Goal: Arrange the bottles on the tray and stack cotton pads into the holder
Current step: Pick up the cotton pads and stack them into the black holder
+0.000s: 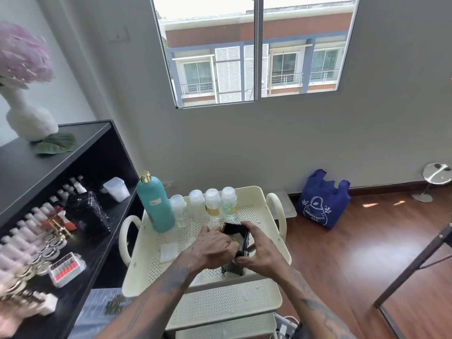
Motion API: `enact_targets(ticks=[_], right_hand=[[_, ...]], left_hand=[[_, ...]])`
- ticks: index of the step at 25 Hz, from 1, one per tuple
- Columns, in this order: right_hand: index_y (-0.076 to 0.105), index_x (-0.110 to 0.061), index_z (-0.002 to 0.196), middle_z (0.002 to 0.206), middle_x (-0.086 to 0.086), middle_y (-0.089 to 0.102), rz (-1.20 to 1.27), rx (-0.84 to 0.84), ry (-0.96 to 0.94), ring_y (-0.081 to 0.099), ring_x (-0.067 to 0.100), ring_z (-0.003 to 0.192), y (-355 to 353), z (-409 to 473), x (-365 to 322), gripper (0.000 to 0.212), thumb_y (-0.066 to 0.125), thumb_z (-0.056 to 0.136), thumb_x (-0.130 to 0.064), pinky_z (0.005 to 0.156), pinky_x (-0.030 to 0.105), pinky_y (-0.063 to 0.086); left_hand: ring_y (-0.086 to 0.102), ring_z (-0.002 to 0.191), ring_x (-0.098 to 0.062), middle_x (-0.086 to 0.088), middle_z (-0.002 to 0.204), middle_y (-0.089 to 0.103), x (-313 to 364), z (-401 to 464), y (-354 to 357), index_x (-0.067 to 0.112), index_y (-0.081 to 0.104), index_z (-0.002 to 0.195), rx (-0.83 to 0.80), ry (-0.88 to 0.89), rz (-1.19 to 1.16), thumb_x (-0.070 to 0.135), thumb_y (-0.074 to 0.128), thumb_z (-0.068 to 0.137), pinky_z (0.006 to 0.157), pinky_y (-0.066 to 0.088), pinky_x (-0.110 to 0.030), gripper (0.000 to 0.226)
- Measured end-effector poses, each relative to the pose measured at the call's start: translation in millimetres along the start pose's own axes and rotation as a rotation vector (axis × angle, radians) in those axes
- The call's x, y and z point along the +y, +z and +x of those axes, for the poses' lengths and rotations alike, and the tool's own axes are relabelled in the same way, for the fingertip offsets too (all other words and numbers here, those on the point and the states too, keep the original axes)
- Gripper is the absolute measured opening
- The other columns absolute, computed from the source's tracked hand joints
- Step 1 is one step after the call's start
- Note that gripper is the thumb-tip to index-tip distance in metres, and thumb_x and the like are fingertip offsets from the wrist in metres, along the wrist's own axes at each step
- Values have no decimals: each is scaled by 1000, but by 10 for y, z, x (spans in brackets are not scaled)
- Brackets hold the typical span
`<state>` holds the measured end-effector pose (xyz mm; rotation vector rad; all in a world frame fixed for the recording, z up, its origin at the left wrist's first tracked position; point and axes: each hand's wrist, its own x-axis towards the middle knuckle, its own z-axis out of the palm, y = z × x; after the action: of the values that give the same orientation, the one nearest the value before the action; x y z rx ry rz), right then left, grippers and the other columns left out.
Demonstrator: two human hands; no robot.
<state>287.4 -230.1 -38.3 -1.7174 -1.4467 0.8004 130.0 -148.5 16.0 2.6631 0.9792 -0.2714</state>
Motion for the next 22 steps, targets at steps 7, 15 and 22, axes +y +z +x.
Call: enact_targets(ticks=[7, 15, 22], right_hand=[[30, -36, 146, 141, -8, 47, -43, 5, -6, 63, 16, 107, -2, 13, 20, 98, 85, 66, -27, 86, 22, 51], [32, -36, 144, 138, -7, 48, -59, 9, 18, 69, 10, 78, 37, 26, -10, 95, 86, 67, -24, 63, 14, 50], [24, -38, 149, 136, -10, 51, -167, 9, 67, 69, 11, 75, 20, 21, -102, 101, 85, 69, -31, 66, 15, 49]], left_hand=[[67, 87, -20, -3, 99, 74, -105, -197, -281, 16, 71, 105, 103, 32, -313, 41, 34, 88, 81, 56, -38, 48], [64, 97, -11, 4, 113, 69, -1020, -681, 598, 22, 65, 115, 185, -570, -473, 31, 65, 85, 89, 53, -35, 31], [64, 77, -7, 10, 87, 67, -1006, -567, 881, 26, 63, 84, 236, -678, -603, 18, 75, 75, 75, 57, -34, 17]])
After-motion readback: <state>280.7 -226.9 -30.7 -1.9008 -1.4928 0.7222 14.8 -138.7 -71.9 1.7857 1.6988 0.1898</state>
